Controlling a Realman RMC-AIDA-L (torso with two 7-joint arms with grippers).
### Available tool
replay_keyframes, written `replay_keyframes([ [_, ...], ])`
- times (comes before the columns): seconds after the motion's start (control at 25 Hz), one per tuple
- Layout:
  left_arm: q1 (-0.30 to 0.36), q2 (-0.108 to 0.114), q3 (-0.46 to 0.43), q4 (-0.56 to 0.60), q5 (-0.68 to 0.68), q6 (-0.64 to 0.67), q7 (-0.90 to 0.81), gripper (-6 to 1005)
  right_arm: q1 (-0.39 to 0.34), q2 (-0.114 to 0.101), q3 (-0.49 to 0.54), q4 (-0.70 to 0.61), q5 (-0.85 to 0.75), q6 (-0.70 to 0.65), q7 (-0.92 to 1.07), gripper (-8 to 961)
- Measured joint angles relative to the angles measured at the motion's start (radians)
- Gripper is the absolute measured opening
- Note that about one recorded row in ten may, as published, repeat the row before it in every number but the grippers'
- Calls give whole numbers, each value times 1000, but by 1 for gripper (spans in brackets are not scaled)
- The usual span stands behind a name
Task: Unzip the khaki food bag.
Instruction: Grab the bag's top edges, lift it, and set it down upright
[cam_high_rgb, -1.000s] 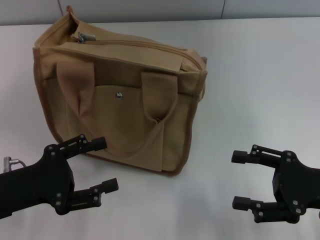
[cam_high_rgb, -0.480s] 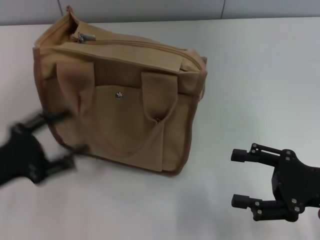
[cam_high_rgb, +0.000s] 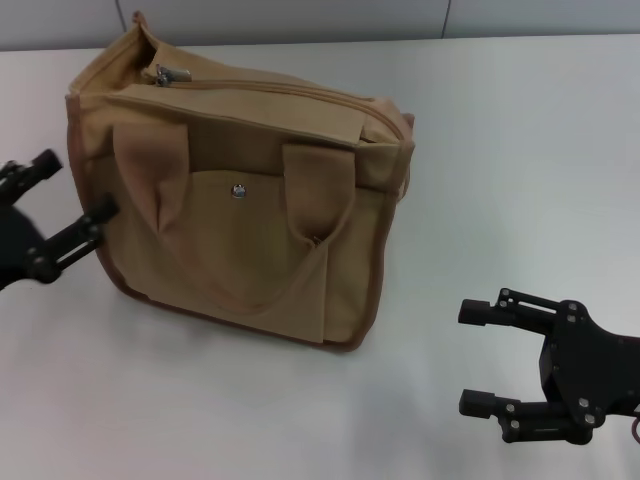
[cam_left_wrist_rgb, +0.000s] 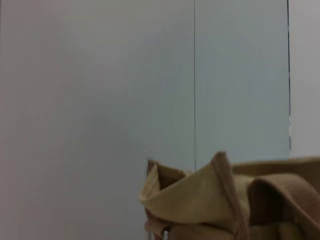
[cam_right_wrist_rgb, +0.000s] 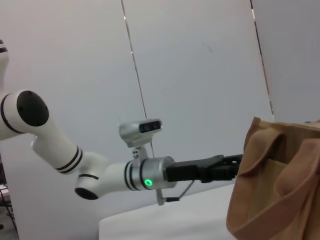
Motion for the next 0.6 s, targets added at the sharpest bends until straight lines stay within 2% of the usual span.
replay_keyframes([
  [0.08, -39, 0, 42, -15, 0, -29, 0, 785, 0, 0, 0, 0, 0, 0, 0, 799],
  [0.4, -100, -4, 61, -61, -7, -106, -16, 772, -6, -1, 3, 0, 0, 1, -1, 788],
  [0.6, -107, -7, 56, -90, -17, -128, 7, 676, -7, -2, 3, 0, 0, 1, -2, 780],
])
